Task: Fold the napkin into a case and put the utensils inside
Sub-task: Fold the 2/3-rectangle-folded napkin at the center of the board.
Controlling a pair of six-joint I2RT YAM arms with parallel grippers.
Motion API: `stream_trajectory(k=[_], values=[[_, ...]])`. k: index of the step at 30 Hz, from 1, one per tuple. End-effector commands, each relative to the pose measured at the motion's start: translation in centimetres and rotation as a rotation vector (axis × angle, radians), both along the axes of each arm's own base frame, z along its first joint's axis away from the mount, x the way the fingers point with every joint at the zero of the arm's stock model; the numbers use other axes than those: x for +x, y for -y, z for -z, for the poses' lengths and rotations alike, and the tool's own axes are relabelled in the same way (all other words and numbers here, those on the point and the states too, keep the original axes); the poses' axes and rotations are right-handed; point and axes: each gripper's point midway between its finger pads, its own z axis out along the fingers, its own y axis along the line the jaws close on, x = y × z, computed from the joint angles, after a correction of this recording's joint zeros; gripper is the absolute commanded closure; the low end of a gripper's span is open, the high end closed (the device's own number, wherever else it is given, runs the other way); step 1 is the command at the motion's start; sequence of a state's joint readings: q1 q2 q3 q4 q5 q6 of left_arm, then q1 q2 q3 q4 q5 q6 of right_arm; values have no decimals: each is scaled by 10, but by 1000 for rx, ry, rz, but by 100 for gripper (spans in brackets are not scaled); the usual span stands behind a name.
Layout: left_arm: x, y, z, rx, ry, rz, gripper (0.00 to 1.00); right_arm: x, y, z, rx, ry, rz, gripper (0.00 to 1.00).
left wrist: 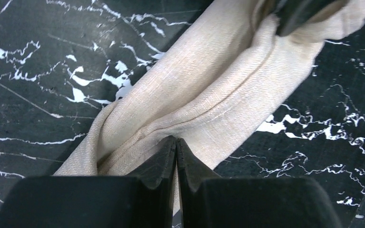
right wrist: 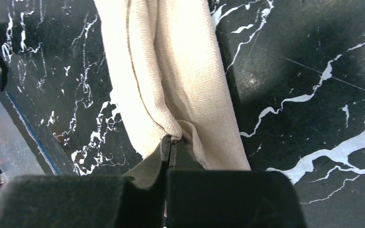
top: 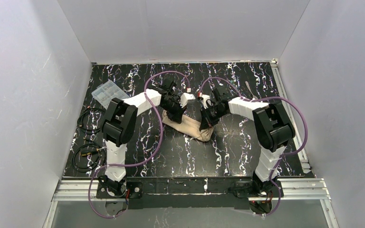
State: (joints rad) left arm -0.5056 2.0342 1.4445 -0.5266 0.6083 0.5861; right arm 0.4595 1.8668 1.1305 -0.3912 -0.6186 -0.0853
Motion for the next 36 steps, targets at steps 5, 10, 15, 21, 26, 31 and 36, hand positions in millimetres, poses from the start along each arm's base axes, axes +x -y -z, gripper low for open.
stream_trajectory(k=[5, 10, 15, 21, 26, 31, 36], values=[[1, -12, 11, 159, 42, -12, 99, -6, -8, -32, 82, 21, -15, 99], [4, -22, 24, 253, 95, -11, 100, -5, -4, -25, 60, 18, 14, 98], [3, -30, 31, 298, 95, -4, 100, 2, 2, -16, 21, 37, 42, 93], [4, -35, 35, 322, 121, -12, 100, 12, 10, -20, -17, 67, 83, 50], [4, -33, 33, 311, 129, -16, 100, 32, 17, -70, 57, 179, 144, 1], [4, -31, 31, 302, 132, -15, 100, 19, 10, -111, 248, 161, 187, 1], [2, -33, 32, 307, 127, -9, 100, -20, -14, -128, 535, 38, 148, 1]])
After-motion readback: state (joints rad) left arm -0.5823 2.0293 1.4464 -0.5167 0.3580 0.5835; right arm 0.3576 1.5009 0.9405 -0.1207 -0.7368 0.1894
